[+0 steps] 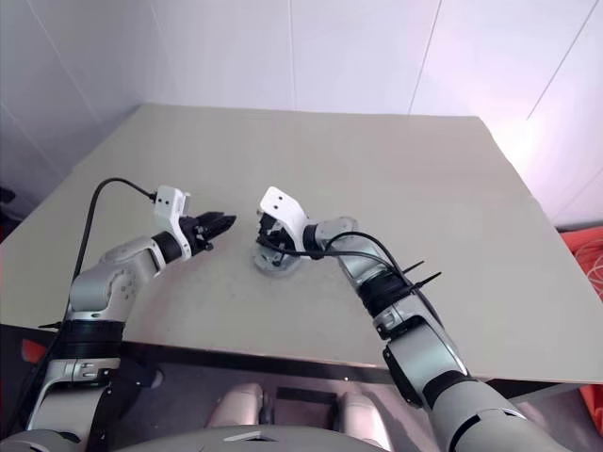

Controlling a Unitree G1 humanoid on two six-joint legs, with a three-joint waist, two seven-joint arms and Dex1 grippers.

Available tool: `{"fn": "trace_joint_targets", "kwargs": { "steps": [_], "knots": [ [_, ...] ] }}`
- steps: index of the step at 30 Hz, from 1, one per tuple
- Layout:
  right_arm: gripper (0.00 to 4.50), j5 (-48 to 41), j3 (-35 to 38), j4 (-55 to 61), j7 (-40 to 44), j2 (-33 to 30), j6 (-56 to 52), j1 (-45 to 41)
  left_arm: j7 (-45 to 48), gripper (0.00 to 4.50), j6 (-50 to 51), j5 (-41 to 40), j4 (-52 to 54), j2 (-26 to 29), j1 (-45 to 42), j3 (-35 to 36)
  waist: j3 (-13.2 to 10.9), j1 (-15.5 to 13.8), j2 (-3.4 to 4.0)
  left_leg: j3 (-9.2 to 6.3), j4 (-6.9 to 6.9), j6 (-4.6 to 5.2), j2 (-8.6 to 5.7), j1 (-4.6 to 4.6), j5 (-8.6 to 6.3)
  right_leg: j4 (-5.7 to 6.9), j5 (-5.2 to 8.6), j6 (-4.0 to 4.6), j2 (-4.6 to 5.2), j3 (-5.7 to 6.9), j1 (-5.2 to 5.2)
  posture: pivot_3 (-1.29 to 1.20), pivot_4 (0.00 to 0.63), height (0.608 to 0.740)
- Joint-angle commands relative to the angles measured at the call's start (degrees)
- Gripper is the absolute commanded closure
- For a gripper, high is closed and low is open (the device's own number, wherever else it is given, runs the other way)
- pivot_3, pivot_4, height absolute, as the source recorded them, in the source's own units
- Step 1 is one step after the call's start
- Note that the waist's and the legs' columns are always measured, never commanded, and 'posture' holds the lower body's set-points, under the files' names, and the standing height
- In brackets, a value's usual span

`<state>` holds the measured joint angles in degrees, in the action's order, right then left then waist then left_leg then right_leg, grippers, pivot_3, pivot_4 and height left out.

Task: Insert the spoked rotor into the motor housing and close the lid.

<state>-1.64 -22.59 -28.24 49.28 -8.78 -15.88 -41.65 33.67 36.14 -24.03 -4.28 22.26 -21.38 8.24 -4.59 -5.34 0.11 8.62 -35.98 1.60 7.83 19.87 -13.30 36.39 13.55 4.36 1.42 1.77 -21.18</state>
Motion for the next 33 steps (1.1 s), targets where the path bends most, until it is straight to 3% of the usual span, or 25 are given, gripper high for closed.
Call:
{"fn": "trace_joint_targets", "kwargs": {
  "steps": [1, 10, 18, 25, 33],
  "knots": [
    [4.47, -3.14, 4.19, 1.55, 0.75, 0.78, 4.40, 1.06, 0.58, 2.43, -0.43, -0.60, 1.13, -0.06, -1.76, -0.40, -0.02, -0.08, -0.02, 0.00, 0.00, 0.00, 0.00, 0.02, 0.00, 0.00, 0.00, 0.00, 0.00, 0.00, -0.01, 0.00, 0.000, 0.740],
    [4.47, -9.70, 10.88, 12.22, 3.37, -0.07, 4.35, 1.87, 1.39, 2.43, -0.96, -0.34, -0.44, -0.19, -2.85, -1.21, -0.03, -0.03, -0.03, 0.02, 0.20, -0.09, -0.01, 0.29, 0.06, -0.23, -0.05, 0.08, -0.01, 0.01, -0.23, 0.00, 0.000, 0.740],
    [4.47, -10.11, 10.36, 14.99, 5.84, -3.67, 2.32, 7.67, 2.16, 2.43, -0.96, -0.14, -1.53, 0.41, -3.71, -1.32, -0.01, -0.15, -0.06, 0.02, 0.72, -0.05, -0.05, 0.33, 0.06, -0.87, -0.07, 0.08, -0.02, 0.09, -0.11, 0.00, 0.000, 0.740],
    [4.47, -7.66, 8.98, 8.81, 6.07, -4.97, 3.14, 10.68, 2.35, 2.43, -0.68, -0.08, -1.50, 1.10, -3.70, -0.99, -0.01, 0.04, -0.06, 0.03, 0.79, -0.08, -0.05, 0.28, 0.07, -0.96, -0.07, 0.08, -0.02, 0.12, -0.09, 0.00, 0.000, 0.740],
    [4.47, -3.50, 7.31, -2.95, 2.41, -1.37, 8.78, 9.00, 2.00, 2.43, -0.18, -0.42, -0.43, 1.47, -2.92, -0.52, 0.03, 0.38, -0.07, 0.02, 0.86, -0.17, -0.04, 0.08, 0.13, -0.92, -0.07, 0.09, -0.02, 0.12, 0.03, 0.00, 0.000, 0.740]
  ]
}}
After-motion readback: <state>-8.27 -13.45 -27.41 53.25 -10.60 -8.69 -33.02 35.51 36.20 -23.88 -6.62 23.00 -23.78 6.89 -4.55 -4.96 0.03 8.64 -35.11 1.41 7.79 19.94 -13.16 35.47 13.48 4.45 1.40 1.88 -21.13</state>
